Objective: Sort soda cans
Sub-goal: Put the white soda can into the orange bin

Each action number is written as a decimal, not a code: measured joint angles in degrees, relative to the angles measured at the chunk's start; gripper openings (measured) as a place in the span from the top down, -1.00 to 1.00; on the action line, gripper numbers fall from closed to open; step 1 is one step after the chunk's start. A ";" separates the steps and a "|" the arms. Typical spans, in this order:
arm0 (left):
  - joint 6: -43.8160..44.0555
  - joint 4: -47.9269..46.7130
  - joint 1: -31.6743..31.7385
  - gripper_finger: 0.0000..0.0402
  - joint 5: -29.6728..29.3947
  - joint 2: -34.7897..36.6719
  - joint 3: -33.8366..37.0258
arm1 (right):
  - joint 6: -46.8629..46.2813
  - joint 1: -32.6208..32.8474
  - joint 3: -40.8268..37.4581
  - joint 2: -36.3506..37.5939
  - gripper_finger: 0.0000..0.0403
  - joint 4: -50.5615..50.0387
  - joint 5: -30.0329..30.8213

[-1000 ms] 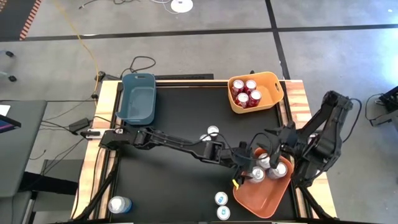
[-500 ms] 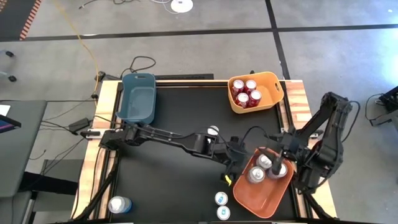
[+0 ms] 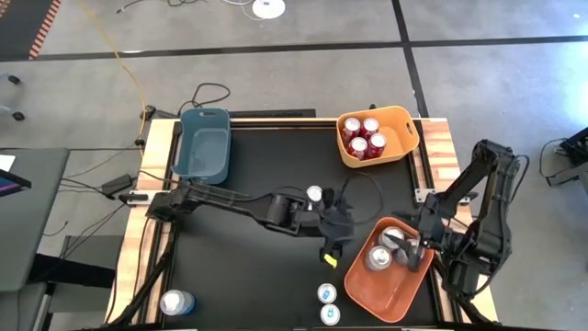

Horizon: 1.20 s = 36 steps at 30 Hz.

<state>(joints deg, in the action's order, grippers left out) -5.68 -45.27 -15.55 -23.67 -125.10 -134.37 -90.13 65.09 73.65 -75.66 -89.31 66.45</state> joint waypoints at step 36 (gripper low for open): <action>78.35 -44.77 -27.17 -0.98 13.39 37.58 45.83 | 33.44 -17.15 0.00 -8.48 -0.50 30.81 -4.17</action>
<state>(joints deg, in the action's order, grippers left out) 72.67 -90.04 -42.71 -10.27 -87.52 -88.53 -56.69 47.94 73.65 -84.14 -58.50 62.28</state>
